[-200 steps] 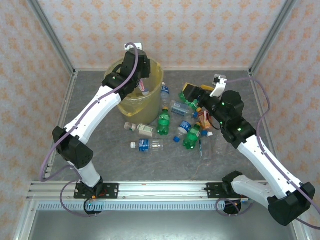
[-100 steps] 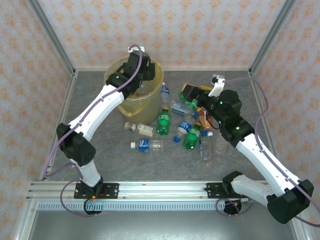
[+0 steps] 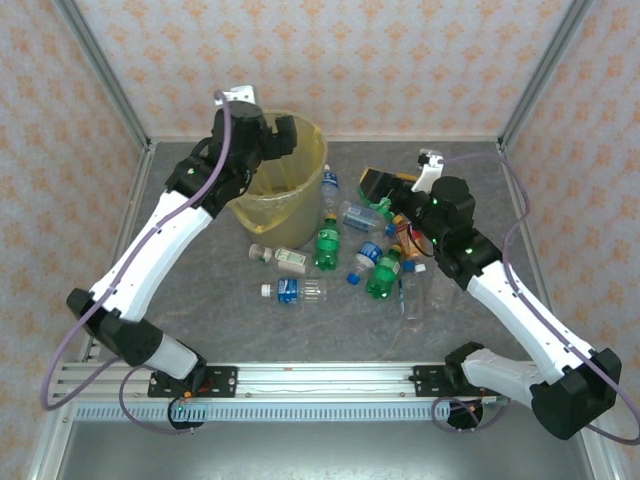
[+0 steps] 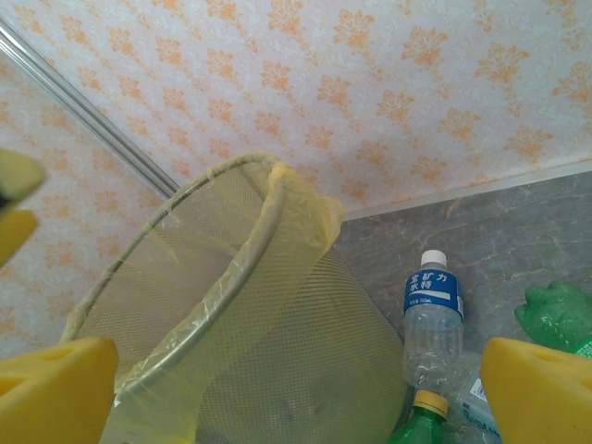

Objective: Put the plastic bottles in the bin

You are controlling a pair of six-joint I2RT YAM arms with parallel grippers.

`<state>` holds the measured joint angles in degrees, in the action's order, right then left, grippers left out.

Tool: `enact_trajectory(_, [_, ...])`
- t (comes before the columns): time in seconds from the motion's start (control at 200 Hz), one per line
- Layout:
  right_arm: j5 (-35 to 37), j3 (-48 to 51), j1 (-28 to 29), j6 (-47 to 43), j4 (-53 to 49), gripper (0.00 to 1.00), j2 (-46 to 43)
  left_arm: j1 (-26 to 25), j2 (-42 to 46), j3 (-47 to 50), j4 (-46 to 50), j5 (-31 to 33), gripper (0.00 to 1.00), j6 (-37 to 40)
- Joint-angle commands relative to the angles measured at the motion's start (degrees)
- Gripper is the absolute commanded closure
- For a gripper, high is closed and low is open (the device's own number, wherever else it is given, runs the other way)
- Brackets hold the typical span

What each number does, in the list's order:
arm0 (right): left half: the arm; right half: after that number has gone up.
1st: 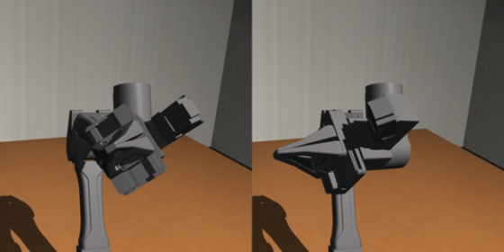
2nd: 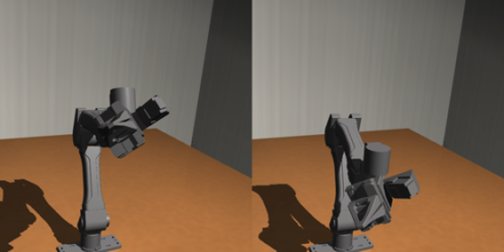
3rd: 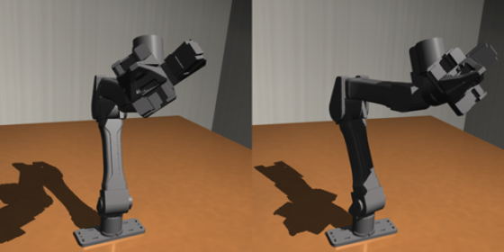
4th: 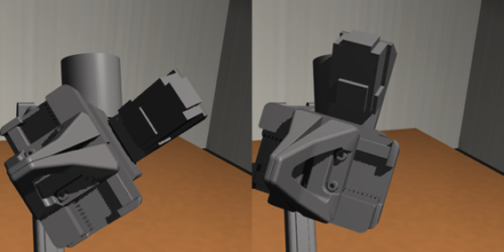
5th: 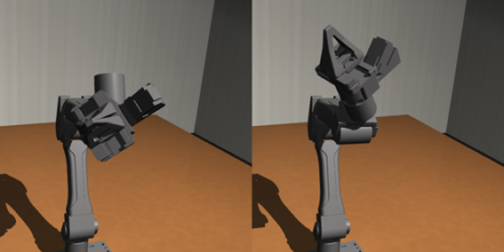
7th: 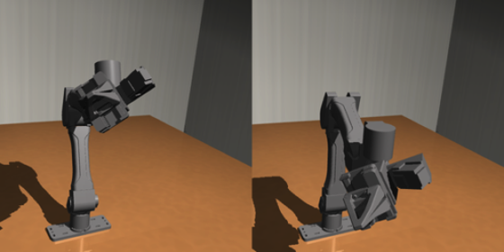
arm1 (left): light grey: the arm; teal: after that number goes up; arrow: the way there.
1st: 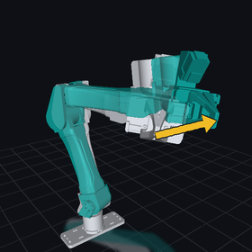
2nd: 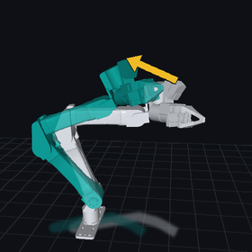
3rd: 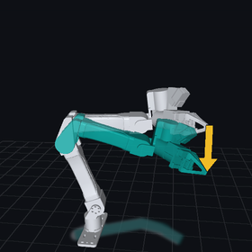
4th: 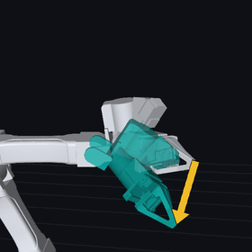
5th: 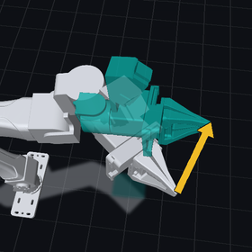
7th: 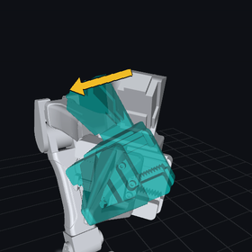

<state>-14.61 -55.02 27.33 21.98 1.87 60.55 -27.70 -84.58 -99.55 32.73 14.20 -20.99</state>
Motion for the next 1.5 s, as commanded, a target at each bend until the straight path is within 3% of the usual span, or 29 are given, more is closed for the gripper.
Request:
enact_trajectory(0.0, [-0.5,-2.8,0.4,0.9,0.1,0.00,0.1,0.6,2.3,2.6,-0.9,1.1,0.01,-2.3])
enact_trajectory(0.205, [-1.7,-3.5,0.4,1.7,-1.2,0.00,1.1,1.7,6.6,5.5,-0.1,0.2,0.01,-6.0])
enact_trajectory(0.44, [-2.9,-4.3,0.7,2.6,-1.7,0.00,2.4,3.4,12.0,9.6,4.0,6.2,0.01,-12.1])
enact_trajectory(0.531, [-3.4,-5.4,1.0,2.7,-1.7,0.00,3.7,5.3,14.0,11.4,4.5,5.4,0.01,-13.9])
enact_trajectory(0.756, [-1.9,-9.8,2.8,2.0,-2.0,0.00,9.0,9.4,17.7,13.6,6.0,3.0,0.01,-11.8])
enact_trajectory(1.061, [8.8,-15.9,8.9,3.2,-7.0,0.00,15.2,11.6,17.4,14.2,11.3,1.5,0.01,-8.0])
enact_trajectory(1.336, [15.7,-15.7,10.9,8.0,-11.1,0.00,14.3,11.5,27.4,28.2,2.0,-5.4,0.01,-14.1])
enact_trajectory(1.492, [16.8,-16.8,11.2,7.3,-15.9,0.00,13.9,11.6,28.3,29.6,4.2,-5.6,0.01,-15.8])
